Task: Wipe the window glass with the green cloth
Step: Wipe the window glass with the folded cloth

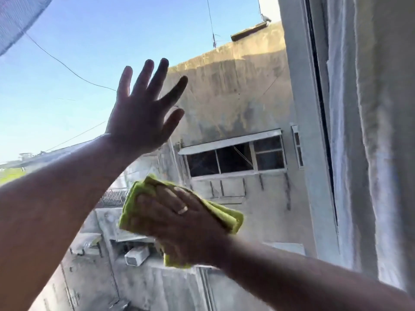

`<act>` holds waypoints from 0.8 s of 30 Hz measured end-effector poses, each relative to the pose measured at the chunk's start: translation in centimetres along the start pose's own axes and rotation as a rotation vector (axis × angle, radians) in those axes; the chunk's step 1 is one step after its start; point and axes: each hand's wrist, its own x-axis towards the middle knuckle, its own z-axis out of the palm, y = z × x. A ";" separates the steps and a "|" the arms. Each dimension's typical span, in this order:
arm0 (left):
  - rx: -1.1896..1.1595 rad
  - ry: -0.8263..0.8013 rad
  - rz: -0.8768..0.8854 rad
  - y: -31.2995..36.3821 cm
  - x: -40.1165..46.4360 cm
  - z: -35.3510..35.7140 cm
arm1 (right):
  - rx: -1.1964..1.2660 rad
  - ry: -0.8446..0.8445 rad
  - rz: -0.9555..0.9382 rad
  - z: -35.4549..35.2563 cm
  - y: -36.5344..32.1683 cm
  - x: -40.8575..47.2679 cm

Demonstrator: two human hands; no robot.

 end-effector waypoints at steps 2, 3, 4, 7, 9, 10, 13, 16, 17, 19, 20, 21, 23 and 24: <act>-0.016 0.002 -0.001 -0.1 -0.2 0.0 | -0.058 -0.118 -0.253 -0.8 2.5 -2.0; -0.018 0.009 -0.003 0.0 -0.2 0.0 | -0.083 -0.124 -0.238 -1.5 4.9 -2.6; -0.019 0.016 -0.009 0.1 -0.3 0.0 | -0.106 -0.088 -0.142 -2.4 7.7 -3.2; -0.021 0.012 -0.034 0.5 -0.3 -0.1 | -0.218 0.097 0.347 -5.5 16.1 -6.0; -0.016 0.019 -0.043 0.6 -0.3 -0.1 | -0.167 0.202 0.714 -6.9 17.9 -6.2; -0.013 0.018 -0.041 0.6 -0.3 -0.2 | -0.129 0.258 0.904 -6.5 17.1 -5.1; -0.010 0.011 -0.040 0.7 -0.3 -0.2 | -0.054 0.294 0.964 -3.3 9.3 -0.5; -0.014 0.004 -0.036 0.4 -0.4 -0.3 | 0.046 0.026 0.255 0.4 -0.9 -0.1; -0.023 0.006 -0.032 0.3 -0.4 -0.3 | 0.040 -0.058 0.053 0.7 -2.2 -1.5; -0.032 0.010 -0.024 0.2 -0.4 -0.3 | 0.030 -0.094 -0.083 0.2 -0.2 -4.5; -0.030 0.014 -0.026 0.2 -0.4 -0.2 | -0.005 -0.084 -0.027 -0.6 2.3 -6.0; -0.024 0.018 -0.030 0.3 -0.4 -0.1 | -0.066 -0.076 0.093 -1.6 5.3 -7.5; -0.010 0.024 -0.041 0.5 -0.4 0.0 | -0.219 -0.097 0.452 -4.1 11.7 -10.2; -0.005 0.026 -0.045 0.6 -0.4 0.1 | -0.230 -0.079 0.634 -5.6 14.3 -10.8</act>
